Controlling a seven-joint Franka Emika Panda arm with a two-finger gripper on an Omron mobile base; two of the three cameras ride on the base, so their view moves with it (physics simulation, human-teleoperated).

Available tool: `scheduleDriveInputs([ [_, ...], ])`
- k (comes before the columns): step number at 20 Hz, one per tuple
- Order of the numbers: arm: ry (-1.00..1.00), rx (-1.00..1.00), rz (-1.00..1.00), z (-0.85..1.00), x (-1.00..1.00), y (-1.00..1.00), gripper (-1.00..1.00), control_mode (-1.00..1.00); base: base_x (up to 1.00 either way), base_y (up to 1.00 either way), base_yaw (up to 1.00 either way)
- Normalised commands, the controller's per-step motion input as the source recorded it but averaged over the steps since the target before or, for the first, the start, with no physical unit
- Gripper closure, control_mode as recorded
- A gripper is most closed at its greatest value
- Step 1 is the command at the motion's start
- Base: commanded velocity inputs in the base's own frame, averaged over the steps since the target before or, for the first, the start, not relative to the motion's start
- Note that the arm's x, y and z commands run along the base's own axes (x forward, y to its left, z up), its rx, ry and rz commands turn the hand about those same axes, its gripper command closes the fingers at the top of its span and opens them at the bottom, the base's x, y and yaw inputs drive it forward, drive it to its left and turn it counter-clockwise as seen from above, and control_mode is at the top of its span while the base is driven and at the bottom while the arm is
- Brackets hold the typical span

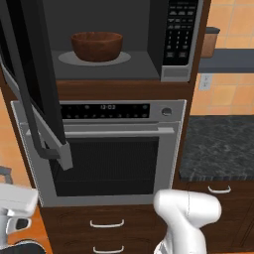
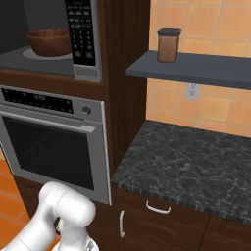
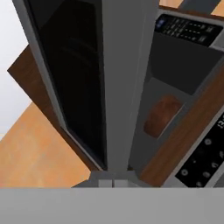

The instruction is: Open the microwave, place the bowl with waffle inside the microwave, then close the microwave door and turn it on.

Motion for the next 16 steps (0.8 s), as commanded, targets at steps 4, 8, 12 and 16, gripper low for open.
scheduleDriveInputs([
  [4,-0.13,0.26,-0.02,0.37,0.07,-0.07,1.0,-1.0,0.0,0.0,0.0],
  [8,-0.11,0.33,-0.06,0.44,0.16,-0.33,1.0,-1.0,0.0,0.0,0.0],
  [12,-0.13,0.36,-0.07,0.51,0.14,-0.61,1.0,-1.0,0.0,0.0,0.0],
  [16,-0.1,0.39,-0.08,0.49,0.08,-0.83,1.0,-1.0,0.0,0.0,0.0],
])
